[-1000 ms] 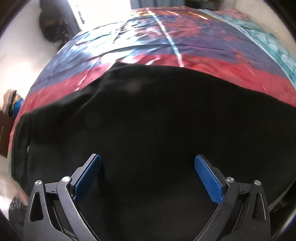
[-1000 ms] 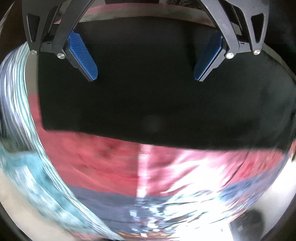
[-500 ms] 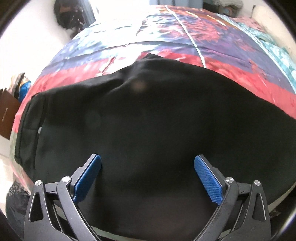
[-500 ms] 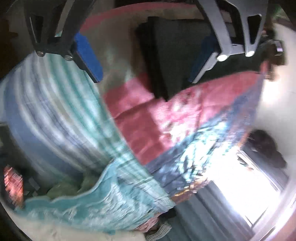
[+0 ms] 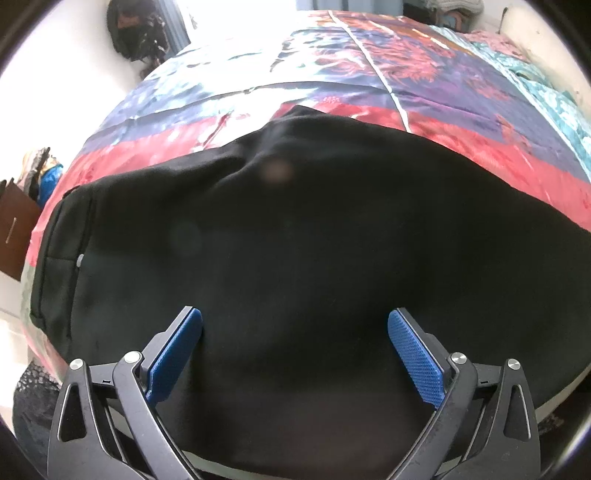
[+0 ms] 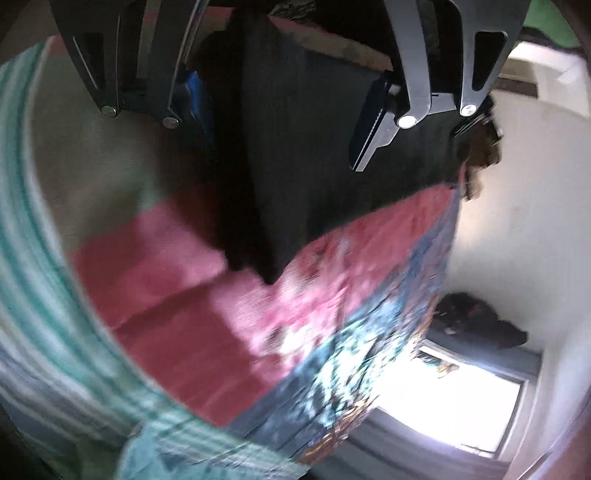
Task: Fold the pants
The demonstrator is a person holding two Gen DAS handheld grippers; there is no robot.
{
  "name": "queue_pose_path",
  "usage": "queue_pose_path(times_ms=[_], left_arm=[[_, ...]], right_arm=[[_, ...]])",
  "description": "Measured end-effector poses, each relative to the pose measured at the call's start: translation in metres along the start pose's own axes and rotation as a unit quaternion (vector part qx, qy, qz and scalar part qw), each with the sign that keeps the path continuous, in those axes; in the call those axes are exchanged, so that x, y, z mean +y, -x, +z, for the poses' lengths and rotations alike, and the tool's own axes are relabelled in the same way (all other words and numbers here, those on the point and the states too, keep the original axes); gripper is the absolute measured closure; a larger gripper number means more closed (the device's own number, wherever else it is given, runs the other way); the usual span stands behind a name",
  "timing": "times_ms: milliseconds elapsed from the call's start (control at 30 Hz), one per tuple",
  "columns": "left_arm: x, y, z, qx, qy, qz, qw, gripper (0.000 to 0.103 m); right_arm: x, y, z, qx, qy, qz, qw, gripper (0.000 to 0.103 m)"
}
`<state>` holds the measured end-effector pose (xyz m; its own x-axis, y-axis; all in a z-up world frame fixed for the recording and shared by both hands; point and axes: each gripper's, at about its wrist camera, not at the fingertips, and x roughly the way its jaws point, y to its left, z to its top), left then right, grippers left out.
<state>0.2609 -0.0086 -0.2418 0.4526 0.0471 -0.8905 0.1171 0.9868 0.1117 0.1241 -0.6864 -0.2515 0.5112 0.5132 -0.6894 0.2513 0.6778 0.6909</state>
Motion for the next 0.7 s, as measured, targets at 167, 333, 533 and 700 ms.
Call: queue_pose_path(times_ms=[167, 333, 533, 700], left_arm=[[-0.001, 0.0, 0.0, 0.0, -0.001, 0.001, 1.0, 0.001], [-0.001, 0.0, 0.0, 0.0, 0.0, 0.0, 1.0, 0.001], [0.003, 0.007, -0.001, -0.004, 0.009, -0.009, 0.9999, 0.003], [0.014, 0.017, -0.005, -0.017, 0.038, -0.036, 0.9985, 0.003]], right_arm=[[-0.001, -0.011, -0.002, 0.008, -0.01, 0.013, 1.0, 0.041], [0.011, -0.02, -0.007, 0.024, 0.002, -0.007, 1.0, 0.084], [0.044, -0.007, -0.016, -0.016, -0.01, 0.062, 0.998, 0.09], [0.118, -0.017, -0.037, -0.036, -0.004, 0.171, 0.985, 0.09]])
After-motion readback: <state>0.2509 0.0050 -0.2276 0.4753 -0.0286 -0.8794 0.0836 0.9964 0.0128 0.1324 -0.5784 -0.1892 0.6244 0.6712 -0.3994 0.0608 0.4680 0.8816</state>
